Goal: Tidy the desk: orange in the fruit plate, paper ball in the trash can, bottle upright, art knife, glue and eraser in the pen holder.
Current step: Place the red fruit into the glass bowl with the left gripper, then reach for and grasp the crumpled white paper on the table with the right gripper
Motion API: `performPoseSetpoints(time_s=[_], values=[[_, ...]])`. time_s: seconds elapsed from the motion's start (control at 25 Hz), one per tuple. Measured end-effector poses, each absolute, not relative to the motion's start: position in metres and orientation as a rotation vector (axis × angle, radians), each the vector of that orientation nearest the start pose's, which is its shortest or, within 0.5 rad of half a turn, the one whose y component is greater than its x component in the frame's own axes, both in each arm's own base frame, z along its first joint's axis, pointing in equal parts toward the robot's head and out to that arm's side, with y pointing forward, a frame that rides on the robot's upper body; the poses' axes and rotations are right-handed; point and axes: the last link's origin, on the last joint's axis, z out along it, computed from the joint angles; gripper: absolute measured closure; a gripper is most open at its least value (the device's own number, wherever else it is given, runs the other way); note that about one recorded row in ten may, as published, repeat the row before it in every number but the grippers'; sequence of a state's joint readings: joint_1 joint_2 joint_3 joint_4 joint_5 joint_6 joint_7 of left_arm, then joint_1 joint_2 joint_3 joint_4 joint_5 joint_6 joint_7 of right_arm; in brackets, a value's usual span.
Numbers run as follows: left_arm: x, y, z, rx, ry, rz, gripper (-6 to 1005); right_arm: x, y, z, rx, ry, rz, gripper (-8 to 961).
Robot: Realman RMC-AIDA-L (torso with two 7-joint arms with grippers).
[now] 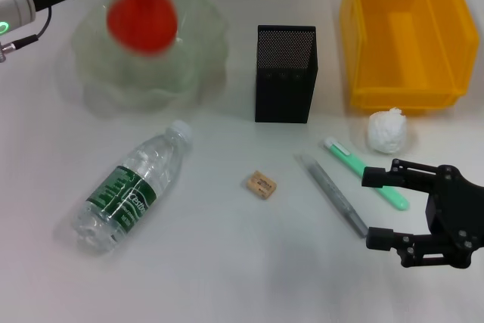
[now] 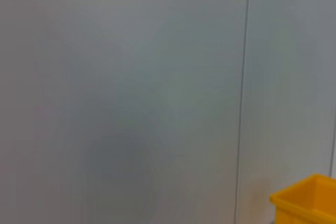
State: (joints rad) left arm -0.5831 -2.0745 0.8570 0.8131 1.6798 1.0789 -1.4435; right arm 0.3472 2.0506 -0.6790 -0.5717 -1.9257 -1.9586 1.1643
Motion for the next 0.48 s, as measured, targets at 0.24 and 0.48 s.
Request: performPoseSetpoints(time_s=[0.24, 0.48], values=[[-0.221, 0.413, 0.036, -2.283, -0.513, -0.744, 494, 0.284, 0.237, 0.012, -2.819, 0.521, 1.09, 115], [-0.21, 0.371, 0.034, -2.554, -0.514, -0.911, 302, 0.277, 0.259, 0.038, -2.838, 0.685, 0.984, 115]])
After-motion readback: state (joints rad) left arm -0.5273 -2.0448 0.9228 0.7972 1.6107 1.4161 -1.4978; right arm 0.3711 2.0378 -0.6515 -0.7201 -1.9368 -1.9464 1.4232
